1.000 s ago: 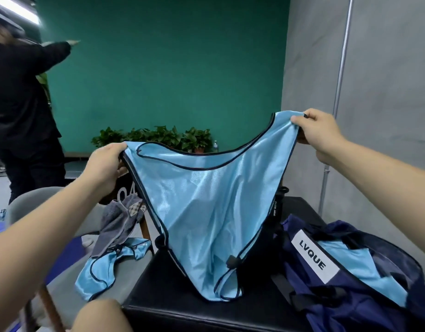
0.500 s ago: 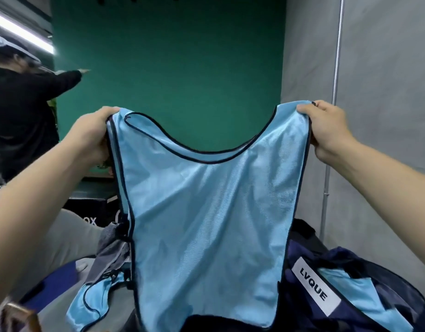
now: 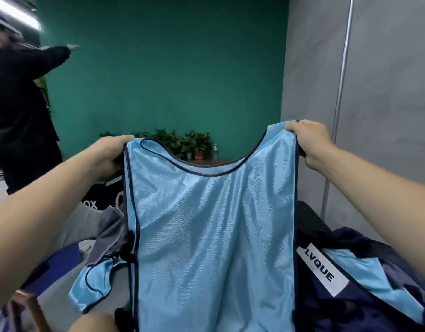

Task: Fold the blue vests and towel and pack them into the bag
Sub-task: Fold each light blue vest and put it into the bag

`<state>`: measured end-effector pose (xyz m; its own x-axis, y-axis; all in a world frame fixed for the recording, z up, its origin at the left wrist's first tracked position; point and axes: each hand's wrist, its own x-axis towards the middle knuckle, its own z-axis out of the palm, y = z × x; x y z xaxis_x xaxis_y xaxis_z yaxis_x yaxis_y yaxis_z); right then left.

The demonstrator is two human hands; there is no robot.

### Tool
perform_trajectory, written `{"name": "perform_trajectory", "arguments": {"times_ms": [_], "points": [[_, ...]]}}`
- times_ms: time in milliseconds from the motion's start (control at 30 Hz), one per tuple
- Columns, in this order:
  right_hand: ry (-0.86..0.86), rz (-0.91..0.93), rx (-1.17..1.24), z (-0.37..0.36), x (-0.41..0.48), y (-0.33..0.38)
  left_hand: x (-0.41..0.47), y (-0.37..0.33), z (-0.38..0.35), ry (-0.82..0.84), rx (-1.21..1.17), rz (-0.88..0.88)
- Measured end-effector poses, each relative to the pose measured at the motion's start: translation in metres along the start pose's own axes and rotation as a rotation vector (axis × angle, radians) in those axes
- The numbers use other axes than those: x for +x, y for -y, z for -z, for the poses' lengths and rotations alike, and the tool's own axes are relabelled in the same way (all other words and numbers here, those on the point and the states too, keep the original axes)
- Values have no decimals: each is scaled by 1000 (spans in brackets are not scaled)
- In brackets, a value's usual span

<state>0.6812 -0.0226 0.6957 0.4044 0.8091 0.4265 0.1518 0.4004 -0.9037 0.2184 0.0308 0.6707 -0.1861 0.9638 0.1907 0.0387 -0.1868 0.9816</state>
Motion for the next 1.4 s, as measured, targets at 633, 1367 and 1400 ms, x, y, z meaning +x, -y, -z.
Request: {"name": "perform_trajectory", "arguments": {"times_ms": [633, 1367, 1400], "points": [[155, -44, -590, -62, 106, -231, 133, 267, -76, -72, 376, 285], [443, -200, -1102, -91, 141, -369, 95, 346, -86, 626, 1164, -638], [448, -204, -1135, -89, 140, -374, 97, 347, -87, 613, 1181, -683]]}}
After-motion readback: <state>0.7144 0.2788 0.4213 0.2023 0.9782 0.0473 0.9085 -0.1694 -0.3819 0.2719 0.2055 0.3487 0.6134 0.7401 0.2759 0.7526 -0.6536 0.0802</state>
